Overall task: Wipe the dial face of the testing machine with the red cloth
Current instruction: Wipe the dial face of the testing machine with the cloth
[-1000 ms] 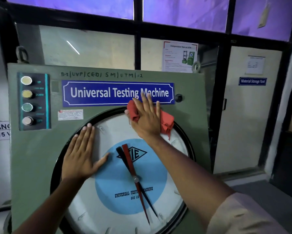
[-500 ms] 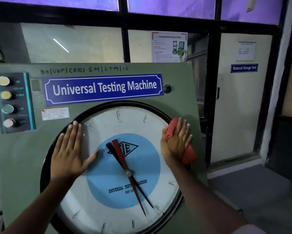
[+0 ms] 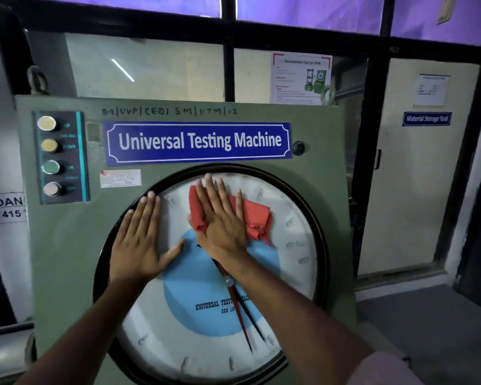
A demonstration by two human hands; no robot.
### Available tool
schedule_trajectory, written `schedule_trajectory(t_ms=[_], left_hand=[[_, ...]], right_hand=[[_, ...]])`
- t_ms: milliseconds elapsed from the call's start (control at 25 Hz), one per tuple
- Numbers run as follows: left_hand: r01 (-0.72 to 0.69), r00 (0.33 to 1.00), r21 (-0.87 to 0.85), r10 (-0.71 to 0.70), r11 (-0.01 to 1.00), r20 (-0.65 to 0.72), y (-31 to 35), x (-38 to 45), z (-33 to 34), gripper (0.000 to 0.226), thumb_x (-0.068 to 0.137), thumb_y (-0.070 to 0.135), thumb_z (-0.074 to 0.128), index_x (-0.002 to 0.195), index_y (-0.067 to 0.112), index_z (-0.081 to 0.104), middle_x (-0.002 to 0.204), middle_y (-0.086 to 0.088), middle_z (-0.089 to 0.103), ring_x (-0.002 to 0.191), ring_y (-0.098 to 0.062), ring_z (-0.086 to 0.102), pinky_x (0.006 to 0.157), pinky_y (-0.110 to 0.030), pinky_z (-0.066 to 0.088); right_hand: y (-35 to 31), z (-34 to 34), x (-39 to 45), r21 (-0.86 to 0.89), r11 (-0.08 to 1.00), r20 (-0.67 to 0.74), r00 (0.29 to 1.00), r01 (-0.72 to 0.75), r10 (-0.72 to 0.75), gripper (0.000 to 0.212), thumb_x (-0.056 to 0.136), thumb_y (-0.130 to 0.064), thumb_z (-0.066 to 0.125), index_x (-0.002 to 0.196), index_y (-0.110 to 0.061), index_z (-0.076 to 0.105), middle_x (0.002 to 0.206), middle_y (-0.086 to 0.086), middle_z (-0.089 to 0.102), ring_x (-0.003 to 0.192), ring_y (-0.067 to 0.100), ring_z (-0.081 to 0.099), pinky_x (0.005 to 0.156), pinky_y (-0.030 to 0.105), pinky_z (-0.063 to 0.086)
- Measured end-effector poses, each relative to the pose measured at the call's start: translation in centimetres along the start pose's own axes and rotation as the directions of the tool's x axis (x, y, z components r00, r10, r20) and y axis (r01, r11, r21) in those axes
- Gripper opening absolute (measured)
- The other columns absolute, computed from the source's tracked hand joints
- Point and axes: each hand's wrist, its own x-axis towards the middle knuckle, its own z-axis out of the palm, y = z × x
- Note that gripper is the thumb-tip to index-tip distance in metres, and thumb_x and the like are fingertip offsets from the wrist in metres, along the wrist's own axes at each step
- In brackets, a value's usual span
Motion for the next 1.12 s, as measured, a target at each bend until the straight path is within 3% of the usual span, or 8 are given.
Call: schedule_trajectory(t_ms=[120, 320, 400, 480, 600, 680, 880, 1120], left_hand=[[0.0, 0.999, 0.001, 0.0, 1.0, 0.042, -0.1, 0.0, -0.3, 0.108, 0.096, 0.077, 0.038, 0.173, 0.005, 0.019, 0.182, -0.009, 0.019, 0.167, -0.025, 0.026, 0.138, -0.035, 0.005], [0.0, 0.999, -0.007, 0.001, 1.0, 0.034, -0.4, -0.1, 0.4, 0.107, 0.097, 0.079, 0.035, 0.175, 0.009, 0.016, 0.183, -0.008, 0.016, 0.169, -0.023, 0.02, 0.139, -0.033, 0.0], [0.005, 0.999, -0.013, -0.004, 1.0, 0.037, -0.5, -0.2, 0.5, 0.107, 0.097, 0.08, 0.035, 0.175, 0.01, 0.013, 0.184, -0.007, 0.014, 0.17, -0.022, 0.019, 0.139, -0.034, 0.001], [0.0, 0.999, -0.015, 0.001, 1.0, 0.052, -0.4, -0.1, 0.3, 0.107, 0.097, 0.079, 0.035, 0.175, 0.01, 0.012, 0.184, -0.007, 0.013, 0.17, -0.023, 0.019, 0.139, -0.035, 0.003], [-0.007, 0.994, -0.032, 0.01, 0.999, 0.108, -0.5, 0.0, -0.2, 0.106, 0.098, 0.078, 0.035, 0.175, 0.008, 0.015, 0.184, -0.008, 0.013, 0.17, -0.024, 0.018, 0.139, -0.035, 0.002], [-0.016, 0.988, -0.028, 0.02, 0.999, 0.156, -0.5, 0.0, -1.0, 0.105, 0.099, 0.078, 0.033, 0.174, 0.007, 0.014, 0.184, -0.008, 0.011, 0.17, -0.024, 0.015, 0.139, -0.035, 0.001], [-0.002, 0.95, -0.107, 0.035, 0.994, 0.311, 0.5, 1.2, -5.5, 0.103, 0.099, 0.08, 0.021, 0.175, 0.011, 0.013, 0.184, -0.004, 0.008, 0.171, -0.024, 0.012, 0.139, -0.042, 0.011], [0.099, 0.952, -0.066, -0.075, 0.993, 0.297, 4.2, 5.2, -16.0, 0.104, 0.096, 0.081, 0.018, 0.176, 0.016, 0.006, 0.185, -0.002, 0.005, 0.172, -0.022, 0.006, 0.14, -0.046, 0.004]], right_hand=[[5.2, -0.9, -4.8, -0.099, 0.995, 0.112, 0.993, 0.033, -0.022, 0.078, 0.108, -0.067, 0.025, 0.172, -0.031, -0.001, 0.181, -0.001, -0.003, 0.167, 0.021, -0.005, 0.132, 0.062, 0.012], [8.1, -2.4, -1.6, -0.078, 0.882, 0.004, 0.884, -0.465, 0.467, 0.076, 0.107, -0.06, 0.021, 0.172, -0.028, -0.001, 0.181, 0.006, -0.001, 0.167, 0.025, -0.002, 0.132, 0.061, 0.011], [5.5, -1.8, 0.3, -0.059, 0.921, 0.002, 0.923, -0.385, 0.385, 0.076, 0.108, -0.062, 0.021, 0.173, -0.028, 0.001, 0.182, 0.005, 0.0, 0.168, 0.026, -0.001, 0.134, 0.058, 0.003], [4.0, -0.8, -0.6, -0.095, 0.988, 0.058, 0.99, -0.126, 0.131, 0.078, 0.107, -0.065, 0.024, 0.173, -0.03, 0.001, 0.182, 0.001, 0.0, 0.168, 0.024, -0.001, 0.134, 0.055, -0.002], [5.6, -1.5, -5.5, -0.11, 0.991, 0.198, 0.979, 0.079, -0.056, 0.08, 0.106, -0.061, 0.038, 0.172, -0.035, 0.001, 0.182, -0.003, -0.003, 0.168, 0.02, -0.001, 0.133, 0.058, 0.004], [7.7, -3.3, -8.4, -0.153, 0.988, 0.307, 0.951, 0.028, 0.021, 0.086, 0.104, -0.054, 0.048, 0.172, -0.036, -0.001, 0.181, -0.002, -0.006, 0.168, 0.02, -0.002, 0.132, 0.061, 0.006], [8.9, -10.1, -6.5, -0.174, 0.978, 0.385, 0.907, -0.113, 0.173, 0.069, 0.112, -0.056, 0.018, 0.171, -0.034, -0.01, 0.18, -0.006, -0.015, 0.166, 0.016, -0.01, 0.132, 0.06, -0.002], [6.1, -19.2, 0.9, 0.104, 0.985, 0.518, 0.853, -0.14, 0.067, 0.067, 0.112, -0.061, 0.015, 0.169, -0.04, -0.013, 0.179, -0.002, -0.02, 0.166, 0.015, -0.014, 0.133, 0.058, -0.008]])
